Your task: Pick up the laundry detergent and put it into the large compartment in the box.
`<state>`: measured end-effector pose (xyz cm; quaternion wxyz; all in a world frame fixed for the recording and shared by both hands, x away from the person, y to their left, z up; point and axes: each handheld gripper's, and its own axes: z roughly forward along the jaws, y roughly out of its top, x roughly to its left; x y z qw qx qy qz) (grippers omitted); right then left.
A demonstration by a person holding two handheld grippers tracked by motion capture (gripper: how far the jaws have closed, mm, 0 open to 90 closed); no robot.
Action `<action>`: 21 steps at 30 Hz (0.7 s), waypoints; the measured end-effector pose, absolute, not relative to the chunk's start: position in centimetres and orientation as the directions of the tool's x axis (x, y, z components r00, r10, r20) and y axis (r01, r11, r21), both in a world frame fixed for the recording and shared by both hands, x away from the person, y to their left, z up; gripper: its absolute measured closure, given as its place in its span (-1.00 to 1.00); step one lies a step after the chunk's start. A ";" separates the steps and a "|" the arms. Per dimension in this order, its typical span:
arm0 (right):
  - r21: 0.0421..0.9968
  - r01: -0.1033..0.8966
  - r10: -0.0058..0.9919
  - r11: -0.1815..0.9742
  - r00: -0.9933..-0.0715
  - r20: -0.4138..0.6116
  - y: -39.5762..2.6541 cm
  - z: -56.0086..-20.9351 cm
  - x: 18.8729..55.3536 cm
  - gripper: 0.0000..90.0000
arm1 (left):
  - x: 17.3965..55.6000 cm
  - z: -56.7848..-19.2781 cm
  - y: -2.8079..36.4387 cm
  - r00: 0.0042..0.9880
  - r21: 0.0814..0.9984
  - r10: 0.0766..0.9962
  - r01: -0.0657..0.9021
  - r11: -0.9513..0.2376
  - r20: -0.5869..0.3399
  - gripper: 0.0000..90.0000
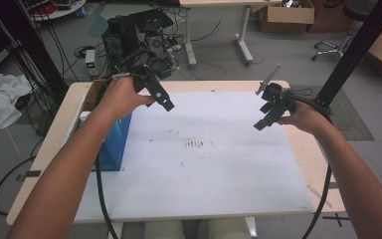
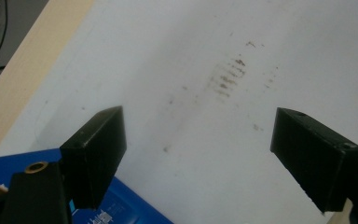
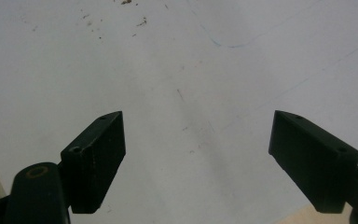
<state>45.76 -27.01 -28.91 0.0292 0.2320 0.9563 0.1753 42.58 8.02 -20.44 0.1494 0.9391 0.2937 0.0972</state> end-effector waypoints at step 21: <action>0.353 0.424 0.444 0.834 -0.895 0.026 -26.7 -29.0 46.0 -0.59 | 42.6 -22.2 5.8 0.881 0.280 0.464 0.423 -0.862 0.096 -0.58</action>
